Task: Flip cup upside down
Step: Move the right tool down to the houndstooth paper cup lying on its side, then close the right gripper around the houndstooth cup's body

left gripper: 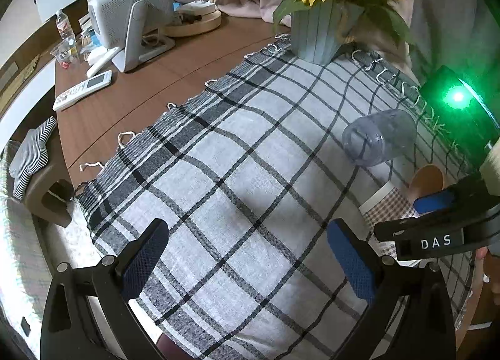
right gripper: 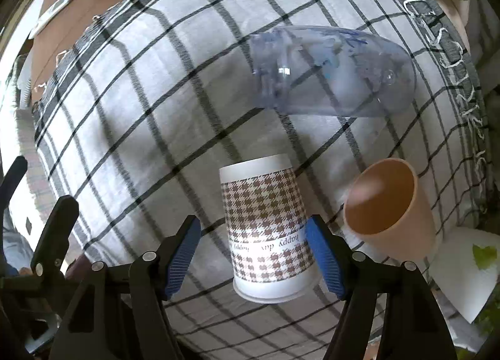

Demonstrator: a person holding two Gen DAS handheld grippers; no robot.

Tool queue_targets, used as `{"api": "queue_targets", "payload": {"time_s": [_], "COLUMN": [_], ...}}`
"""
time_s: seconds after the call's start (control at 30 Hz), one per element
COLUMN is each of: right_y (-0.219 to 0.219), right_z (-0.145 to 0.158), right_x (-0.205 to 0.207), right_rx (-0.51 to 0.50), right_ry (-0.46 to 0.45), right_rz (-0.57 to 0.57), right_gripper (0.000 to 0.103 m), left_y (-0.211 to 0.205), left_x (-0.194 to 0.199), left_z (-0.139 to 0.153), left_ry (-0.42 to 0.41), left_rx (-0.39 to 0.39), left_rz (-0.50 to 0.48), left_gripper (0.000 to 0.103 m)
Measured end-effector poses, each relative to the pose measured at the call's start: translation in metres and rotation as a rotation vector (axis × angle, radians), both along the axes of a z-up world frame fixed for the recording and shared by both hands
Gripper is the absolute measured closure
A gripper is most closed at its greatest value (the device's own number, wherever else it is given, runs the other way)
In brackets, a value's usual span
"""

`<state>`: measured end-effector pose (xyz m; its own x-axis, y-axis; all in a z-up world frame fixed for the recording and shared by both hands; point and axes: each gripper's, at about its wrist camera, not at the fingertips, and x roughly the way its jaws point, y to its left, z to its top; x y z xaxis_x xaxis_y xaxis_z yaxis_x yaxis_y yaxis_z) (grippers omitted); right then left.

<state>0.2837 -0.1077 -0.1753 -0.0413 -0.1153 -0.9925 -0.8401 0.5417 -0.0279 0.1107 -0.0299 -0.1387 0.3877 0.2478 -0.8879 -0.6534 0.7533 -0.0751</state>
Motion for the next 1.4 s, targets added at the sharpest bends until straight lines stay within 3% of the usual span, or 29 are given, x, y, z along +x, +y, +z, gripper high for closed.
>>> {"api": "queue_targets", "payload": {"time_s": [0.27,0.53,0.8,1.0,1.2,1.4], "right_y": [-0.005,-0.010,-0.043,-0.075,-0.103,-0.110], "right_z": [-0.018,-0.010,0.008,0.022,0.001,-0.014], "right_x": [0.012,0.008,-0.028,-0.057,-0.099,-0.105], "right_rx": [-0.025,0.001,0.134,0.267,0.311,0.333], "right_ry": [0.006,-0.011,0.036,-0.048,-0.032,-0.039], "right_rz": [-0.024,-0.073,-0.371,-0.613,-0.901,-1.044], "right_gripper": [0.041,0.042,0.042,0.042,0.042,0.041], "left_y": [0.009,0.018,0.035,0.043,0.046,0.049], "left_x": [0.009,0.004,-0.002,0.007,0.012,0.011], "left_z": [-0.012,-0.015,-0.015,-0.007,0.001,-0.001], "left_ry": [0.017,0.019,0.044,0.077,0.092,0.099], "left_rx": [-0.039,-0.058,-0.085,-0.066,-0.021,-0.036], "left_rz": [-0.008,-0.045,-0.187,-0.320,-0.447,-0.505], "left_gripper": [0.000,0.000,0.000,0.000,0.000,0.000]}}
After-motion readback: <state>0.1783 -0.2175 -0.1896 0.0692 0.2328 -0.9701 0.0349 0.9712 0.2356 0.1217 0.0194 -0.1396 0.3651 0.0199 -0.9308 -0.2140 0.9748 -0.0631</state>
